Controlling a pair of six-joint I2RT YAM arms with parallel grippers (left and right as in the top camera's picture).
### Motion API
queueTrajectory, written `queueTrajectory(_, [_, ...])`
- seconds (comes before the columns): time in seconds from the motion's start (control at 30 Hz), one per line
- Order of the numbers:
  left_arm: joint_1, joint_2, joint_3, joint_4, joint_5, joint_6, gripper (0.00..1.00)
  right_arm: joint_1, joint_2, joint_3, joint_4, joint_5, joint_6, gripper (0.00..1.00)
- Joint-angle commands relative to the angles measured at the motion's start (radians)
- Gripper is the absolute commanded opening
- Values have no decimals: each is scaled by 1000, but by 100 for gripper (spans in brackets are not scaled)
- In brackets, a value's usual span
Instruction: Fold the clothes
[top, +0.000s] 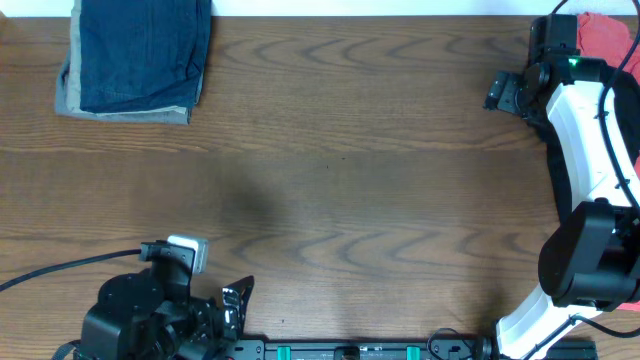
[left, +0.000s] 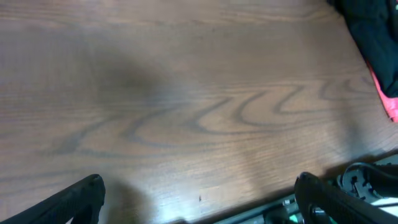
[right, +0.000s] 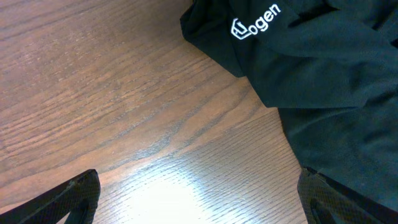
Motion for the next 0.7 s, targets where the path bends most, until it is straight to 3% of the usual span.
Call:
queueTrajectory(0.0, [-5,-10,-45,75,-5,91,98,1,6,5,1,10,14,99])
queueTrajectory(0.2, [64,-67,-279,364,-4,263,98,1,6,5,1,10,14,99])
queueTrajectory(0.47, [226,-214,-662,831,14,260,98,1,6,5,1,10,14,99])
queueTrajectory(0.67, [317,-314,-813,996,21,261,98,1,6,5,1,10,14,99])
